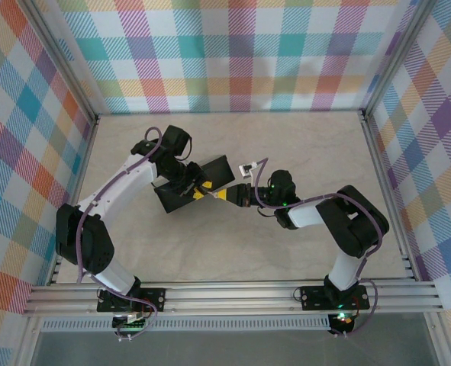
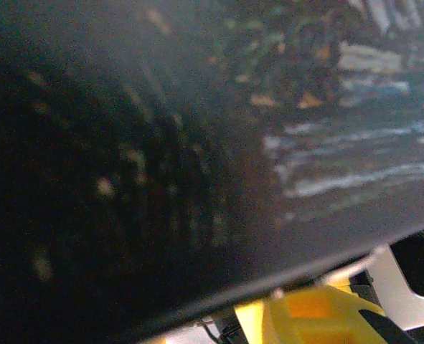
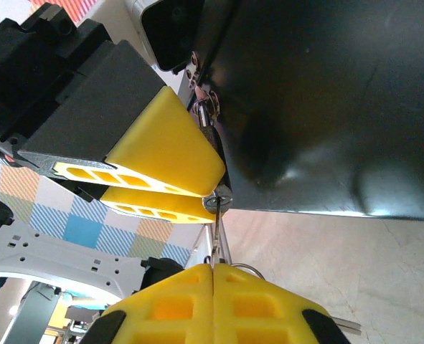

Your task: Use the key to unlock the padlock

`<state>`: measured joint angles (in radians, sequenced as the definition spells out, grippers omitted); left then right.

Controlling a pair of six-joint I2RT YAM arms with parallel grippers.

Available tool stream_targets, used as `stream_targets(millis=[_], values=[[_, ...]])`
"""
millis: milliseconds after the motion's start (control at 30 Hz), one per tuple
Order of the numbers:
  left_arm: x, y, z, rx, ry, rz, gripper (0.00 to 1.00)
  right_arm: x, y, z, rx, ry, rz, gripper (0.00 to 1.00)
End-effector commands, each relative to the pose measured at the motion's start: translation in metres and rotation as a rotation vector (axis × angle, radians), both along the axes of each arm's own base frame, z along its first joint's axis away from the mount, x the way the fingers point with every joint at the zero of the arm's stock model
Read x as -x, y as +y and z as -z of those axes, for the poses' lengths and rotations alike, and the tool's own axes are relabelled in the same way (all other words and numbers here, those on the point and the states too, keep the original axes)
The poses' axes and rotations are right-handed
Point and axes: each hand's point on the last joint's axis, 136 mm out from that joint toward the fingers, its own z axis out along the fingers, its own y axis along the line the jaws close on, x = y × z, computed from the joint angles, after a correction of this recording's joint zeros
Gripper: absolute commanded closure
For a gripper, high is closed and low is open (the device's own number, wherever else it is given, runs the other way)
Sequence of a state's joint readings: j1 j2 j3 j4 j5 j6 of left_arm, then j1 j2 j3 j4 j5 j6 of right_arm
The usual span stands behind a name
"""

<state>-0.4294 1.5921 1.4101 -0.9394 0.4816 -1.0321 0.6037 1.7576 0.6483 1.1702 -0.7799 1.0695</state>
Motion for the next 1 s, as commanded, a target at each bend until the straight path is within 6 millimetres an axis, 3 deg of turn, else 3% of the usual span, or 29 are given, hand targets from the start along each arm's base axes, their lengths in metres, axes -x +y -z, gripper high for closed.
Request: stream_targets(millis=[0, 467, 967], values=[[0.0013, -0.0034, -0.0228, 0.072, -0.047, 0.006, 1.0, -0.0005, 0.0027, -0.0079, -0.032, -0.036, 0.001, 1.0], [0.0, -0.0069, -0.0249, 0.103, -0.043, -0.017, 1.0, -0.0019, 0.01, -0.006, -0.04, -0.041, 0.006, 1.0], [-0.0064, -0.008, -0.0259, 0.12, -0.039, -0.048, 1.0, -0.0009, 0.0014, -0.0025, -0.067, -0.052, 0.06, 1.0]])
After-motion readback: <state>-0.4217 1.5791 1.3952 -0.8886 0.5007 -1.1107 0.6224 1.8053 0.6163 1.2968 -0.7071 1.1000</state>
